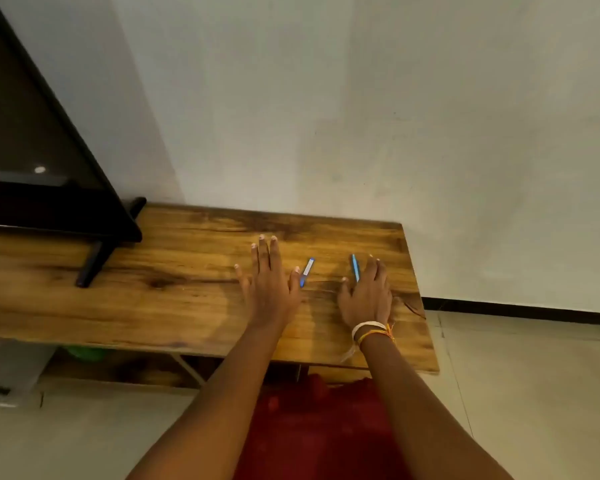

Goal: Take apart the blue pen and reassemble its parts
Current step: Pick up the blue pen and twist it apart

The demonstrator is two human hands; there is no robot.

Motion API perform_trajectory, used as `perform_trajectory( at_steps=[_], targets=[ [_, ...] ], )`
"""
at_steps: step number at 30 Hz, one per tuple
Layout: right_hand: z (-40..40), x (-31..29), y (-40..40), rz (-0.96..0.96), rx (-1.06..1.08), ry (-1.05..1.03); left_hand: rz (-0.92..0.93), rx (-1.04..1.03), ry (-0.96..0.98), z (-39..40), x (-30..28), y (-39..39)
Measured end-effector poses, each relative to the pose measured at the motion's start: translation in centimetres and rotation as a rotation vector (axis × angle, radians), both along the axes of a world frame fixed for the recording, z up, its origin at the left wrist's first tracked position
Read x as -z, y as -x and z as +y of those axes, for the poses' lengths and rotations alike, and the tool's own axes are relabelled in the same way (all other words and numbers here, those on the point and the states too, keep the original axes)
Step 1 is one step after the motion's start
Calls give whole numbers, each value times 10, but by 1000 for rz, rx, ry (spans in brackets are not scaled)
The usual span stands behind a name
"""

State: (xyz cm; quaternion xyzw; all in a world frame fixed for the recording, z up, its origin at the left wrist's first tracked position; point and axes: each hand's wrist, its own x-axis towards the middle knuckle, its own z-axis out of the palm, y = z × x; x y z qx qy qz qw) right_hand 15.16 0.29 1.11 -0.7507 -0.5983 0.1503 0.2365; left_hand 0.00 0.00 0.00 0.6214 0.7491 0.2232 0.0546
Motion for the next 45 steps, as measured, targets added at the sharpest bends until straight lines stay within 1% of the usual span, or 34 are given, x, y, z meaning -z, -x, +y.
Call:
perform_trajectory(
  at_steps=[2, 6, 9, 11, 16, 18, 23, 26, 28, 30, 32, 34, 35, 36, 37, 38, 40, 42, 43, 45],
  targets=[
    [6, 5, 1, 50, 82, -28, -39, -62, 47, 4, 9, -1],
    [6, 22, -6, 43, 136, -36, -79, -133, 78, 2, 29, 0],
    [5, 30, -16, 38, 170, -81, 3, -104, 119, 1, 39, 3],
    [13, 31, -18, 14, 162, -74, 45, -92, 150, 2, 45, 3],
    [29, 35, -13, -68, 123, -73, 57, -128, 163, 11, 48, -5],
    [32, 37, -14, -63, 115, -94, 55, -131, 190, 16, 45, -9],
    [34, 42, -15, -32, 103, -191, 89, -132, 190, 19, 45, -13],
    [36, 42, -9, 133, 53, -256, 30, -130, 184, 20, 38, -12],
    [38, 38, -2, 308, 44, -273, -72, -137, 141, 22, 30, -12],
    [39, 34, 4, 523, 84, -255, -150, -120, 66, 19, 21, -13],
    [41, 29, 7, 834, 194, -166, -158, -64, -46, 14, 13, -16],
    [42, 21, 8, 1243, 285, -70, -181, -8, -161, 8, 8, -22],
    [41, 17, 8, 1431, 312, -53, -250, 17, -196, 6, 5, -26],
    [40, 13, 9, 1582, 337, -56, -361, 32, -211, 4, 3, -29],
    [39, 10, 9, 1685, 355, -62, -485, 31, -226, 3, 0, -32],
    [37, 9, 10, 1749, 364, -59, -581, 20, -247, 3, -1, -33],
    [33, 7, 11, 1812, 367, 7, -644, 15, -261, 4, -1, -35],
    [30, 6, 14, 1802, 323, 114, -700, 44, -174, 6, 1, -35],
    [28, 6, 16, 1762, 275, 160, -791, 47, -81, 7, 1, -36],
    [25, 5, 21, 1647, 150, 230, -1120, 18, 120, 8, -3, -37]
  ],
)
